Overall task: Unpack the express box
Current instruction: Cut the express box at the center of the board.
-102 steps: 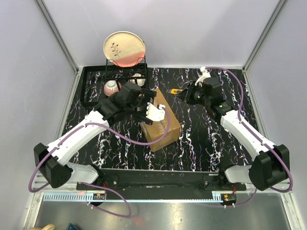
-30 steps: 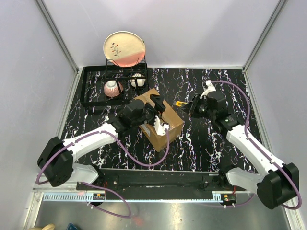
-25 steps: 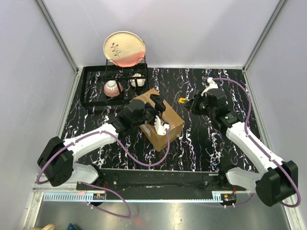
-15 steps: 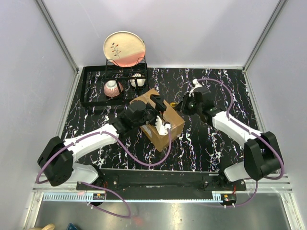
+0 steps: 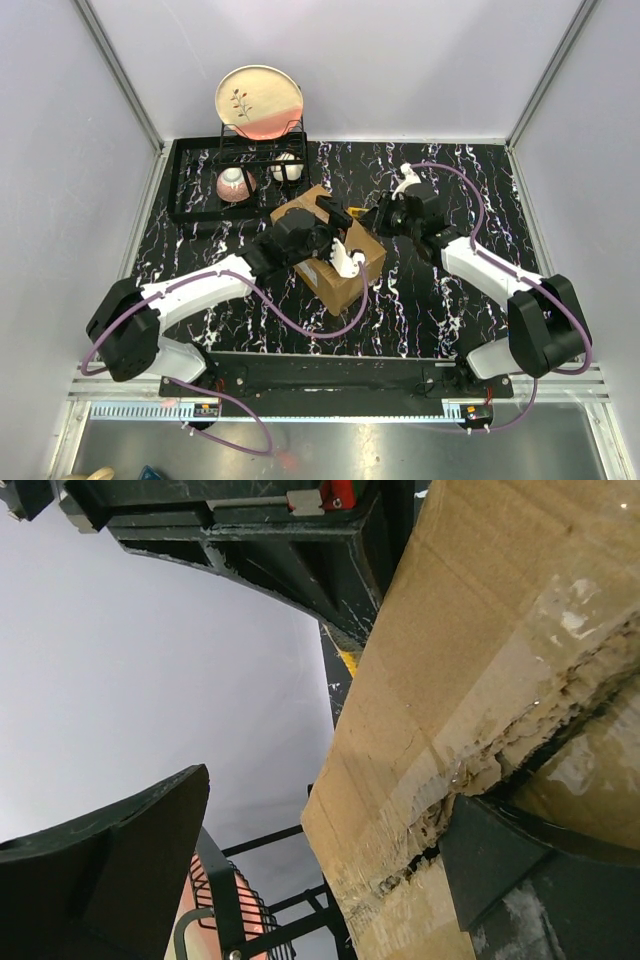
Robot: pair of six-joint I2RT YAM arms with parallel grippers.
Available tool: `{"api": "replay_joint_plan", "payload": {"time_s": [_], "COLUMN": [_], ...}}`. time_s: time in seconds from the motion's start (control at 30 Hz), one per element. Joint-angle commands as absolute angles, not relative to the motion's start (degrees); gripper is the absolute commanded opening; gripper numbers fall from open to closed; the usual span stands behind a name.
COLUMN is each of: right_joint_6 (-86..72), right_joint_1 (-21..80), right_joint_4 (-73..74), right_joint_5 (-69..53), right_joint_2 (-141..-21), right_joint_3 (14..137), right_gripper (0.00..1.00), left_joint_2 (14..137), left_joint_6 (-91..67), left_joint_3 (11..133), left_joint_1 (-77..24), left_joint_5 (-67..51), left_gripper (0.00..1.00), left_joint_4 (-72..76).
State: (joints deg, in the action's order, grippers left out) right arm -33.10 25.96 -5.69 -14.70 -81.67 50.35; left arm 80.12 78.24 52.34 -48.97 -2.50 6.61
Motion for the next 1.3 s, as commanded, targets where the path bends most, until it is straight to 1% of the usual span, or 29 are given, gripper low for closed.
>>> {"api": "replay_joint_plan", "payload": {"time_s": [0.0,0.07,0.1,0.13,0.17,0.2,0.23,0.33,0.43,0.47,0.67,0.8,0.87,1.0,1.17,1.27], "right_joint_6": [-37.70,-37.97,-38.23,-38.32,-37.97,-37.79,-37.27,-35.25,-34.63,-34.37,-32.71,-29.36,-27.69,-24.88,-18.99,-18.19], "right_joint_1": [31.20,31.73,31.73,31.73,31.73,31.73,31.73,31.47,30.85,30.50,27.51,27.16,27.16,27.16,27.25,27.33], "right_joint_4": [-13.36,-13.80,-13.97,-13.89,-13.63,-12.67,-11.79,-7.92,-5.81,-5.19,-0.09,7.37,9.74,17.03,27.39,29.79], "right_joint_5": [-26.10,-26.71,-26.81,-26.63,-26.37,-26.19,-25.76,-24.18,-23.82,-23.56,-22.33,-20.31,-18.12,-13.98,-14.59,-17.75], "right_joint_2": [-79.45,-79.89,-80.07,-79.81,-79.46,-79.11,-78.14,-75.42,-72.44,-71.73,-64.17,-58.38,-56.70,-49.51,-43.34,-41.49], "right_joint_3": [49.66,49.31,49.05,48.69,48.60,48.78,48.95,49.57,49.22,49.13,47.46,48.25,48.95,51.23,54.13,54.49], "right_gripper": [0.00,0.00,0.00,0.00,0.00,0.00,0.00,0.00,0.00,0.00,0.00,0.00,0.00,0.00,0.00,0.00], "left_joint_2": [85.87,86.05,86.04,85.61,85.34,84.91,84.73,84.03,83.23,82.97,78.76,75.24,74.01,70.06,65.23,63.55], "left_joint_6": [75.93,76.81,77.16,77.17,76.65,75.86,74.63,74.01,72.26,71.72,66.28,62.50,62.49,61.18,61.61,62.66], "left_joint_3": [52.47,53.78,54.31,55.62,56.24,57.03,57.30,59.15,62.04,62.75,66.79,68.12,66.37,62.59,57.06,54.50], "left_joint_1": [-50.54,-50.54,-50.45,-50.54,-50.54,-50.54,-50.54,-50.54,-50.54,-50.54,-51.59,-51.94,-52.38,-52.56,-52.47,-52.56], "left_joint_5": [-5.80,-6.59,-7.72,-8.17,-8.35,-8.26,-7.91,-5.98,-5.01,-4.66,-2.47,-0.71,2.35,6.41,9.57,12.30], "left_gripper": [0.99,0.99,0.88,0.80,0.67,0.43,0.32,0.10,0.02,0.00,0.00,0.00,0.00,0.00,0.00,0.00], "left_joint_4": [3.96,1.51,0.28,-2.26,-2.81,-3.07,-2.73,-5.78,-10.52,-11.76,-19.86,-22.93,-22.77,-20.39,-19.95,-18.20]}}
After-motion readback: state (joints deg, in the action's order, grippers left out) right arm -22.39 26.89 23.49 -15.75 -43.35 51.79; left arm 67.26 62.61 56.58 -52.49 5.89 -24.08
